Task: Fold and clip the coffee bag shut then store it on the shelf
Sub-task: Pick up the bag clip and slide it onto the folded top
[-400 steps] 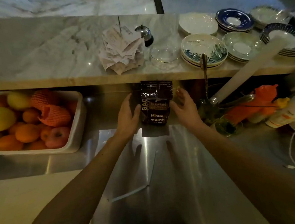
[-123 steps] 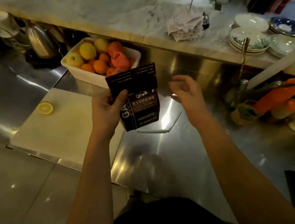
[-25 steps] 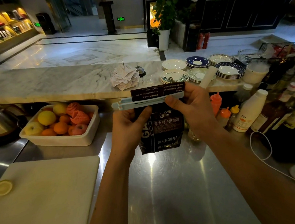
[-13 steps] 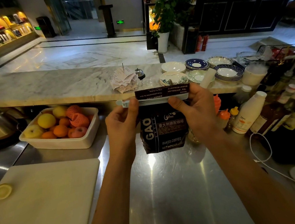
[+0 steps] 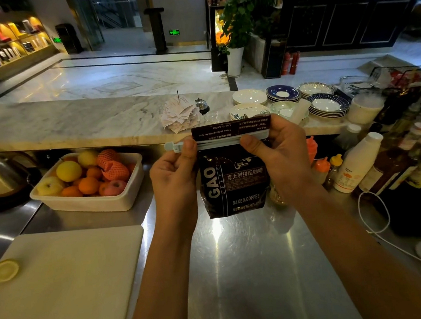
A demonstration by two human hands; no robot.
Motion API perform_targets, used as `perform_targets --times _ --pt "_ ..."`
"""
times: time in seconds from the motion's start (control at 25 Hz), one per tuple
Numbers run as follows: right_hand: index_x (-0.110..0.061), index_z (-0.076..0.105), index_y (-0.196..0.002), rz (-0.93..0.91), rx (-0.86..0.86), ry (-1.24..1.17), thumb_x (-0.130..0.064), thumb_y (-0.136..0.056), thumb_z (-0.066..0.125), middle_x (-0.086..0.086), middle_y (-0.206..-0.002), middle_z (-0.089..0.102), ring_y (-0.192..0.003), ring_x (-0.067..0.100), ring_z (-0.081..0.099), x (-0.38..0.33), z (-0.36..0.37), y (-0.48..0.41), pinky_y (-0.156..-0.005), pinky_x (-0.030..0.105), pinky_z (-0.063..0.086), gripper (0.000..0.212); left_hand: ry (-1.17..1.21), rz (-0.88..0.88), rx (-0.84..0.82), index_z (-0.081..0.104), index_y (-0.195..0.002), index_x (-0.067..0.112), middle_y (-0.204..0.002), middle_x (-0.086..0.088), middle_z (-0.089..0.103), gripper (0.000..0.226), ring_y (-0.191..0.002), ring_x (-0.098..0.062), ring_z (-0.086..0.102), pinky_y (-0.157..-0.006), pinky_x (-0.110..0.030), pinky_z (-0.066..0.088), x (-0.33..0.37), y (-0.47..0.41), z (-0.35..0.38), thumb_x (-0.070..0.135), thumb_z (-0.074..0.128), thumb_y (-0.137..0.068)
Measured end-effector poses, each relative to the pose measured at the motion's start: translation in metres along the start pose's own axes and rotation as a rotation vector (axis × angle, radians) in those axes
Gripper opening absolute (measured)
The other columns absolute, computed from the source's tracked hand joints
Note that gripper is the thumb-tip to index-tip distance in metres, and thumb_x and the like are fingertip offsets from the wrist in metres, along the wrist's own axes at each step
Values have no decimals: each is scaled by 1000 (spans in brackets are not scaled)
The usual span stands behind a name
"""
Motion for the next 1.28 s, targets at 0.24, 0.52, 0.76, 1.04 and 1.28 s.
perform_targets --times 0.24,0.52,0.76,1.04,1.28 --pt "-10 66 -104 -14 -3 -19 -4 -83 69 -1 -97 74 -94 17 73 -5 0 3 -81 34 59 22 -15 28 55 68 -97 -1 -83 -9 75 37 -77 -18 74 -66 -27 58 3 3 2 33 62 -83" --pt "-14 66 -102 -38 -28 1 -6 -82 70 -3 -96 74 -93 15 73 -15 6 4 -81 32 59 22 0 65 52 61 -108 -12 -91 -14 72 56 -87 -25 72 -77 -36 59 11 5 -2 37 65 -82" --pt "-8 65 -105 -9 37 -33 -4 -83 69 4 -99 74 -94 19 73 -12 1 7 -83 40 60 23 -111 31 22 68 -103 3 -89 -4 78 38 -86 -20 75 -75 -30 60 19 4 6 30 68 -77" --pt "-14 52 -106 6 -19 -60 -8 -84 70 18 -100 70 -93 30 71 -9 12 14 -80 53 59 28 -178 55 38 70 -93 5 -82 -6 78 27 -81 -24 76 -70 -32 60 22 10 12 25 72 -76" --pt "-17 54 -109 6 -78 150 -22 -77 79 7 -102 69 -94 21 71 -19 19 5 -80 47 60 41 -210 130 39 72 -89 8 -80 -5 78 24 -79 -22 76 -70 -31 59 34 10 9 26 74 -74"
Point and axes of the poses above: each hand's wrist, its own y-axis away from the middle knuckle, its own z-axis out of the palm, x = y × z, the point moved 9 cm from there along -y, towards the middle knuckle
